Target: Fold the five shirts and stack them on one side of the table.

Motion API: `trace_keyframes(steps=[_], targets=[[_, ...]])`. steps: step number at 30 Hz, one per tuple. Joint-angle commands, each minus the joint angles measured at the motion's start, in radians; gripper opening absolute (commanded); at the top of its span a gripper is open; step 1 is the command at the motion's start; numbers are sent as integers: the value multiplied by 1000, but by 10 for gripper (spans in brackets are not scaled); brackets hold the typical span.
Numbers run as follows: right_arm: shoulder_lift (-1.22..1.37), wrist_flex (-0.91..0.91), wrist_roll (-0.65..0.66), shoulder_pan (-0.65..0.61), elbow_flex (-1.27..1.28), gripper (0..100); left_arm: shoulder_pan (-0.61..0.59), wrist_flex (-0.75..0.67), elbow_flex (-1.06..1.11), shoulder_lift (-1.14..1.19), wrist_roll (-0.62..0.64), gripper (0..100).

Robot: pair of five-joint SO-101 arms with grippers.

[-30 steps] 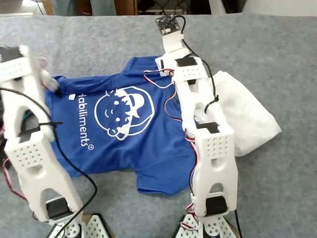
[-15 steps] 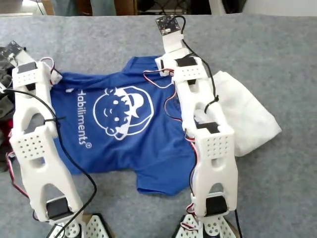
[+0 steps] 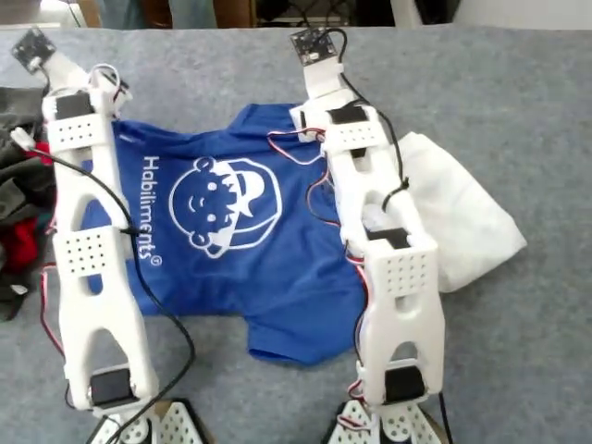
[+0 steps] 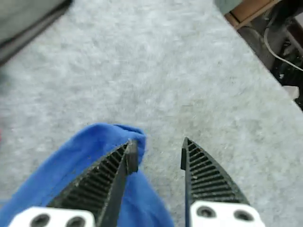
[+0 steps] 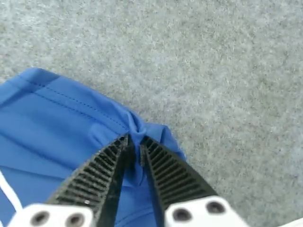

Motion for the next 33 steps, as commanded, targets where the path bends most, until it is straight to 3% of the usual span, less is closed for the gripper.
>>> trace_keyframes(steps=[1,5,10,19,24,33], targets=[[-5,6,-3,3,-41,15,16,-23,-71,20,15,171],[-5,6,-2,3,-41,15,13,-107,-71,41,101,174],[-5,6,-2,3,-38,15,21,-118,-71,41,114,174],[-5,6,-2,3,-38,15,-102,178,-317,3,114,174],[-5,6,-2,3,-38,15,-108,342,-335,2,106,174],[-5,6,0,3,-38,15,-38,250,-321,18,107,174]])
